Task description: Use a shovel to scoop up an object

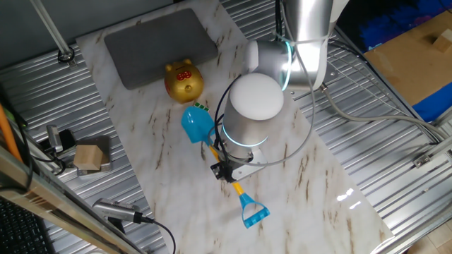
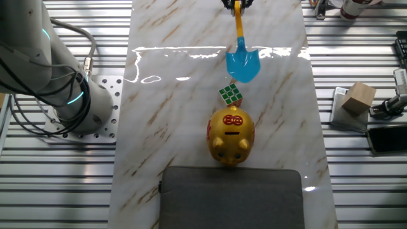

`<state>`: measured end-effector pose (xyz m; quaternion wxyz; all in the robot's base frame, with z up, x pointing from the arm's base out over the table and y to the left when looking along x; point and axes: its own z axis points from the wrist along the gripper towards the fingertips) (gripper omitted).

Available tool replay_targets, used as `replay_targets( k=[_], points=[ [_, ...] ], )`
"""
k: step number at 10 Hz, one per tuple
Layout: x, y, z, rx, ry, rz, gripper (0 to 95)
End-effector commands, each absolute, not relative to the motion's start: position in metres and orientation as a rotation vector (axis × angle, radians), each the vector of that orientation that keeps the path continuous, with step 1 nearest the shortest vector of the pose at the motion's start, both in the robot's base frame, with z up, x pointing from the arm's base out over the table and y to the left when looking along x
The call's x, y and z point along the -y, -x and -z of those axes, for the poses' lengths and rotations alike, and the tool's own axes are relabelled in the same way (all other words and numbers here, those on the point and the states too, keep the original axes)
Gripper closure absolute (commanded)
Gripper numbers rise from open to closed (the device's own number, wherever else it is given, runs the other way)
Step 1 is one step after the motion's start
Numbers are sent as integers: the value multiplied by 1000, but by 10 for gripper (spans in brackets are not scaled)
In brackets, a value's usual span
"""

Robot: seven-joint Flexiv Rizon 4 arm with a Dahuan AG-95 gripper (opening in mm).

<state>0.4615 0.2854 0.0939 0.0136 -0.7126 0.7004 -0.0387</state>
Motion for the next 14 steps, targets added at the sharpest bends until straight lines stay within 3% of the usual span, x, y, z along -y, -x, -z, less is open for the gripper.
replay_targets(
  k=[1, 11, 14],
  points=[
    [-286, -462, -94, -2172, 2222, 121, 950],
    [-286, -462, -94, -2089, 2265, 73, 950],
    [-287, -462, -95, -2154, 2123, -24, 950]
  ],
)
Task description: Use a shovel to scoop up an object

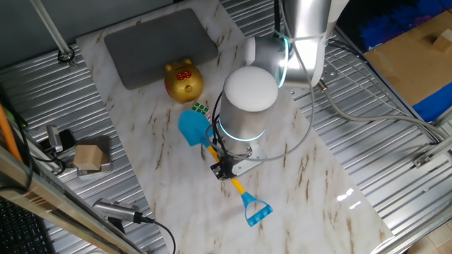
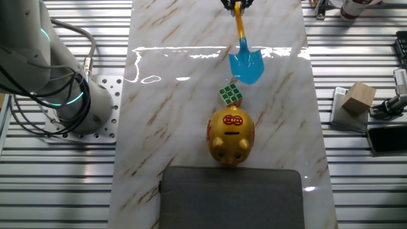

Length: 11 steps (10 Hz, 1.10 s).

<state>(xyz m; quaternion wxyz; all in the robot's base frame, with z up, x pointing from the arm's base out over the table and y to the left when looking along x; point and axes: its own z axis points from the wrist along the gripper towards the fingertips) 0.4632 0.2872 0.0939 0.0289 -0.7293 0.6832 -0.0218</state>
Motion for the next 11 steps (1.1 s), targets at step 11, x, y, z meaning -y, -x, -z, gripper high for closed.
replay_targets(
  k=[11],
  points=[
    [-330, -457, -97, -2148, 2050, -77, 950]
  ],
)
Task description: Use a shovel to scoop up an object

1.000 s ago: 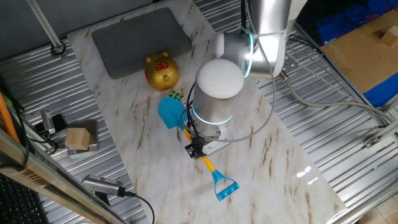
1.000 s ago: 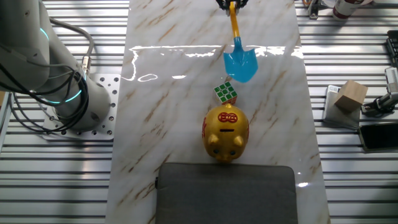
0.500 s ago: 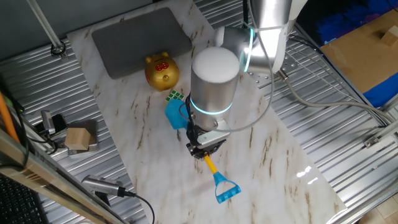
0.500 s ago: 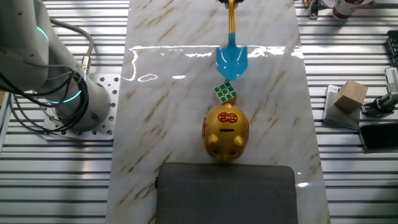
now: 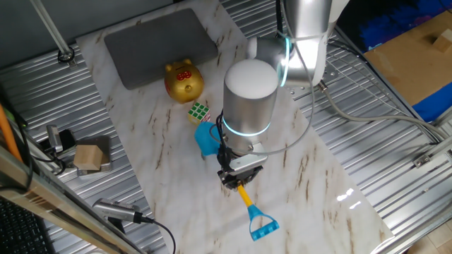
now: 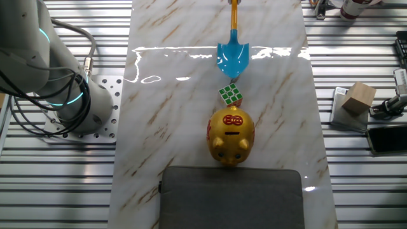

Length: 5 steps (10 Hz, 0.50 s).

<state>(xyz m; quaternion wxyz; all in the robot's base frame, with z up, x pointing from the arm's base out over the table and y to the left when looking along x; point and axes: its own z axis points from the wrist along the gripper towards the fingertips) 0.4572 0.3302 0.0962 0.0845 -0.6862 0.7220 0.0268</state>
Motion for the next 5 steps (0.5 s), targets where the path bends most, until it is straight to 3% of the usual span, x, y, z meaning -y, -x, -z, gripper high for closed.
replay_targets(
  k=[1, 5],
  points=[
    [-331, -457, -97, -2144, 2048, -80, 950],
    [-331, -457, -95, -2127, 2051, -92, 950]
  ],
)
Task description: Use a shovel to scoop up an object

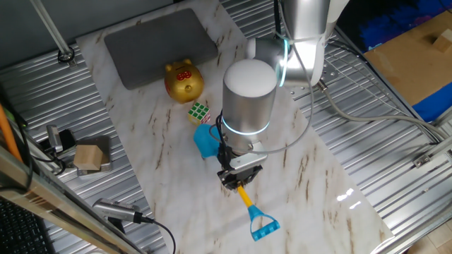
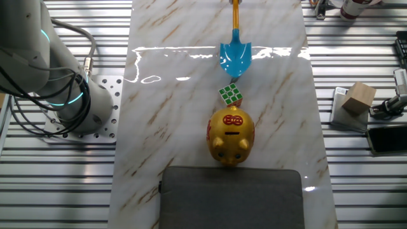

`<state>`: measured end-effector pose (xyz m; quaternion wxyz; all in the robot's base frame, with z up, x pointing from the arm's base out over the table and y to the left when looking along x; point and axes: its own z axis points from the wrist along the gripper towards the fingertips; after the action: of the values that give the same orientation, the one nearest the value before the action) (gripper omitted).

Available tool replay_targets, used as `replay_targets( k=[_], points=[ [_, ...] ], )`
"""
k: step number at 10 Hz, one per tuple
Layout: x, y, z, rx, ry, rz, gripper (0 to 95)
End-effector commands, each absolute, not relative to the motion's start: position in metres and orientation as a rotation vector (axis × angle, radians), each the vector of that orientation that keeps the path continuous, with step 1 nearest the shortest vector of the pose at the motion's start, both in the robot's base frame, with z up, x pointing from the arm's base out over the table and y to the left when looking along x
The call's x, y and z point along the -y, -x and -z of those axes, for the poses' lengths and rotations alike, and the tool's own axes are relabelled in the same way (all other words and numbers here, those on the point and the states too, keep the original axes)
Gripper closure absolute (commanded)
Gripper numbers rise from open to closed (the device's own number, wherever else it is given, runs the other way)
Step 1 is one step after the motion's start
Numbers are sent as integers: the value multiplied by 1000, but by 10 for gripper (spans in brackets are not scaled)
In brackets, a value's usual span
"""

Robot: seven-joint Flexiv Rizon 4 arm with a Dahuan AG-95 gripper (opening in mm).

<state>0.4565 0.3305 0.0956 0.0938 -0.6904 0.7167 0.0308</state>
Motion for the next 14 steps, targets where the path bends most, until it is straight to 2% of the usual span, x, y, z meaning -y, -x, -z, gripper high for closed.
replay_targets(
  k=[1, 14],
  points=[
    [-331, -457, -95, -2129, 2050, -91, 950],
    [-331, -457, -95, -2056, 2085, -130, 950]
  ],
)
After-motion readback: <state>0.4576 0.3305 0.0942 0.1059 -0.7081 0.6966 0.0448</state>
